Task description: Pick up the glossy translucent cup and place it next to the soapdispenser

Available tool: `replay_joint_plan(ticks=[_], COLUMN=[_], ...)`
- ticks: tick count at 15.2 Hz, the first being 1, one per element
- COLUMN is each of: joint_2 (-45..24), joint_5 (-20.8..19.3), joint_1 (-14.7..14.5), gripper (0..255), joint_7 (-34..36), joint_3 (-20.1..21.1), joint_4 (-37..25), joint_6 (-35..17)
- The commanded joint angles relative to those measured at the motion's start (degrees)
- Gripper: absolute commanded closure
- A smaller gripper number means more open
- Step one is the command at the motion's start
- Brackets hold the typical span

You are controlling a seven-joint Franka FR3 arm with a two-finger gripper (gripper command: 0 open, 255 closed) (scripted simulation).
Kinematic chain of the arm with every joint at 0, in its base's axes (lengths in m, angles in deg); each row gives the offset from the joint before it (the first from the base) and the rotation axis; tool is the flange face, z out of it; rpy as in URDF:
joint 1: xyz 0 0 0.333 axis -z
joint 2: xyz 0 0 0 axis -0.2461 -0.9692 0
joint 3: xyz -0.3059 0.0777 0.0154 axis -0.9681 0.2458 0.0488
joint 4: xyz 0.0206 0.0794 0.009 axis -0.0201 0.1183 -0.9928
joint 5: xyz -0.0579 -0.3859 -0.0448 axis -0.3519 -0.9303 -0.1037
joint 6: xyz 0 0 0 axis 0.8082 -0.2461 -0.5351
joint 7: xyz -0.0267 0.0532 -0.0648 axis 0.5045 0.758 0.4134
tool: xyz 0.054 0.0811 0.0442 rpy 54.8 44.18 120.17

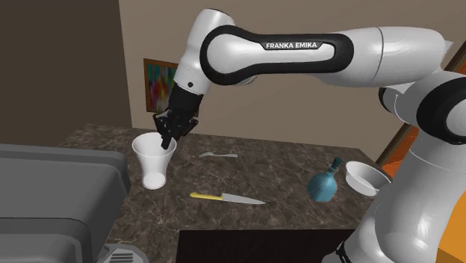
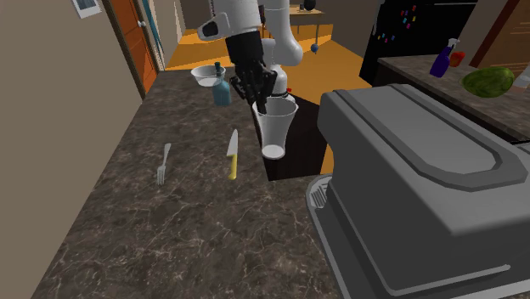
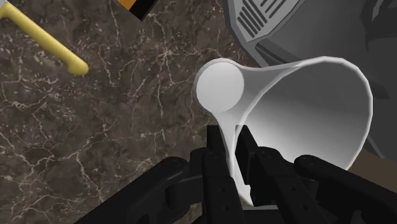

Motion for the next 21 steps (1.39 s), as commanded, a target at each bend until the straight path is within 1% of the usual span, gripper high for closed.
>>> replay_joint_plan(ticks=[1,17,21], joint_2=[-0.1,-1.7,6.1], joint_5=[-0.2,-1.8,2.5], joint_1=[0.0,-0.5,3.4], gripper=[255,255,255], joint_7=[0.4,3.5,-2.6], joint_3=[0.0,0.1,-2.0], joint_4=[-1.9,-15.7,-6.7], joint_6=[1.7,13.7,13.4])
